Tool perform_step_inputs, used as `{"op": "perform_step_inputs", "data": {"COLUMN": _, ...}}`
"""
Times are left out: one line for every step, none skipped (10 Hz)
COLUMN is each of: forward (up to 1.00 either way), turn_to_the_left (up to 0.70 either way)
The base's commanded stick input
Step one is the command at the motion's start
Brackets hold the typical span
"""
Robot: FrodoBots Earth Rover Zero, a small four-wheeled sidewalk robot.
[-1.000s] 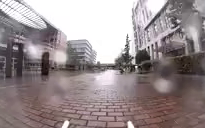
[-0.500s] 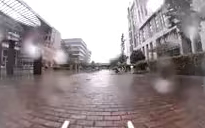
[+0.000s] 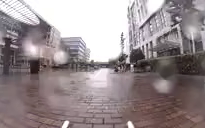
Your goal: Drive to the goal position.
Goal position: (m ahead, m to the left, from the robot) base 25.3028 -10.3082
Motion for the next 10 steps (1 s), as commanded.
{"op": "perform_step_inputs", "data": {"forward": 0.7, "turn_to_the_left": 0.0}}
{"op": "perform_step_inputs", "data": {"forward": 0.7, "turn_to_the_left": 0.0}}
{"op": "perform_step_inputs", "data": {"forward": 0.7, "turn_to_the_left": 0.0}}
{"op": "perform_step_inputs", "data": {"forward": 0.7, "turn_to_the_left": 0.0}}
{"op": "perform_step_inputs", "data": {"forward": 0.7, "turn_to_the_left": 0.0}}
{"op": "perform_step_inputs", "data": {"forward": 0.7, "turn_to_the_left": 0.0}}
{"op": "perform_step_inputs", "data": {"forward": 0.7, "turn_to_the_left": 0.0}}
{"op": "perform_step_inputs", "data": {"forward": 0.7, "turn_to_the_left": 0.0}}
{"op": "perform_step_inputs", "data": {"forward": 0.7, "turn_to_the_left": 0.0}}
{"op": "perform_step_inputs", "data": {"forward": 0.7, "turn_to_the_left": 0.0}}
